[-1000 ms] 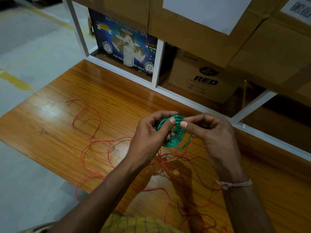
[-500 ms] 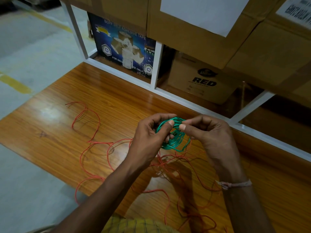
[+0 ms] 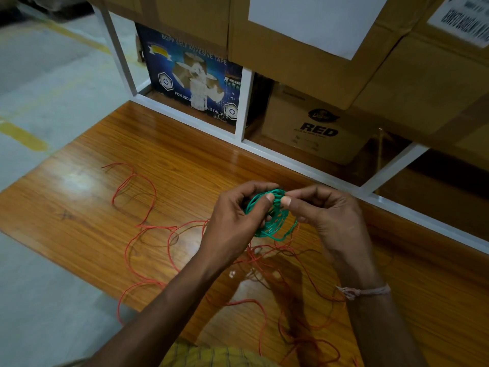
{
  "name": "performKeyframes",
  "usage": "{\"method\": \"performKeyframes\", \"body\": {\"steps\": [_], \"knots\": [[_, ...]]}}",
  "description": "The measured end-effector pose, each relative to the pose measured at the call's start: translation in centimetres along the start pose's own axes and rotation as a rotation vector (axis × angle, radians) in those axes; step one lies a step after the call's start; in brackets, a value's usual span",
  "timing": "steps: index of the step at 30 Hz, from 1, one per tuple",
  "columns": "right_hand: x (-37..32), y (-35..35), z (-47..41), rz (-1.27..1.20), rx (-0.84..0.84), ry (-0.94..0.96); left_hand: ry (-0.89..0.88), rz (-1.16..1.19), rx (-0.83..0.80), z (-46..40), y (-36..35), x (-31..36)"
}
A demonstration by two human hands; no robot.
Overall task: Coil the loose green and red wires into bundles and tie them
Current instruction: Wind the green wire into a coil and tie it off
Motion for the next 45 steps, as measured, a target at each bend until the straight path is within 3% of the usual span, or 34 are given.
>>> {"method": "performKeyframes", "body": {"steps": [11,15,20,34,45], "knots": [[0.9,0.8,-0.2,-0.023,0.085,-0.058,-0.082,-0.243,-0.073,-0.1,-0.1,-0.1],[0.4,0.5,0.3,-0.027,0.016,-0.014,-0.090,-0.283,-0.106,-0.3,-0.1,-0.2],[0.4,0.4,0.2,0.058,-0.036,0.026,-0.080,-0.263,-0.121,-0.3,-0.3,-0.3],[0.6,0.6,0.1,0.246,0.053,0.110,0.002,-0.262,-0.142,-0.7,0.1,-1.1],[1.8,0.3,-0.7,0.177,0.046,0.037,0.038,-0.171,-0.149,-1.2,0.2,-0.7]]}}
Point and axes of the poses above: each hand's wrist, its own z-axis away from the middle knuckle, its own y-axis out of the back of the hand, x = y × z, the point moved 8 cm from there along -z, towards the middle knuckle, and after that the axes turned 8 degrees about -y, right-handed, at the moved point
